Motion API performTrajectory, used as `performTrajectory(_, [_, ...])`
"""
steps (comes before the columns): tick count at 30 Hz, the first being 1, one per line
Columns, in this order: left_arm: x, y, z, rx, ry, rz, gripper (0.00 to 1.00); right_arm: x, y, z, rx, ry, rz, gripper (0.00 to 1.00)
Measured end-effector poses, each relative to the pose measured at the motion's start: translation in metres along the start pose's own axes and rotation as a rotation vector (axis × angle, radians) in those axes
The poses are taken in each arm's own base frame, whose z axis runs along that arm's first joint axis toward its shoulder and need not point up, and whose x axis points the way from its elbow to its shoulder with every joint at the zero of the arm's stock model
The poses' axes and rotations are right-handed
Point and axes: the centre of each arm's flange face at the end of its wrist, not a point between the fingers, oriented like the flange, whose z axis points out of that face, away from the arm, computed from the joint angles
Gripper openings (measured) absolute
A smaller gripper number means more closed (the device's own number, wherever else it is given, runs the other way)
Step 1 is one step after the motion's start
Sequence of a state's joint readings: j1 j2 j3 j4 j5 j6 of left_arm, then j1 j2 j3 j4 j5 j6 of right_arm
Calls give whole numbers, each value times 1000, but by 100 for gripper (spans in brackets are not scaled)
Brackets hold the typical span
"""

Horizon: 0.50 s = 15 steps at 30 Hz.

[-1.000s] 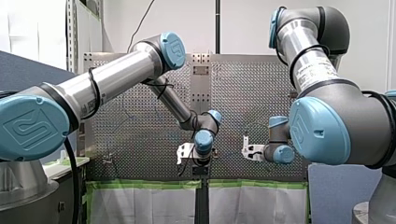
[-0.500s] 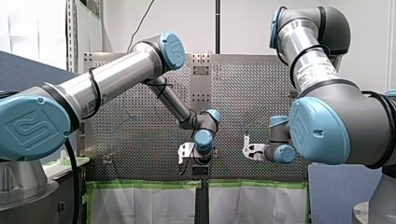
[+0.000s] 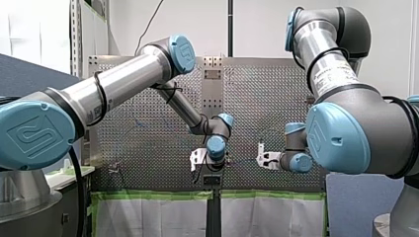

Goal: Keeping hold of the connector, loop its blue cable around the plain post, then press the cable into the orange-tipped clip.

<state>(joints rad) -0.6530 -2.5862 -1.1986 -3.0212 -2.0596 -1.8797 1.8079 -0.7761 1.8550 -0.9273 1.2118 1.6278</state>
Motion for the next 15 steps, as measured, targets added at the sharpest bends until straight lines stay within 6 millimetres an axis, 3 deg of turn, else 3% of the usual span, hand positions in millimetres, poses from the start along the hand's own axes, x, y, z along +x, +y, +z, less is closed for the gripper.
performTrajectory(15, [-2,8,10,28,9,-19,0,2,3,2,-6,10,0,11])
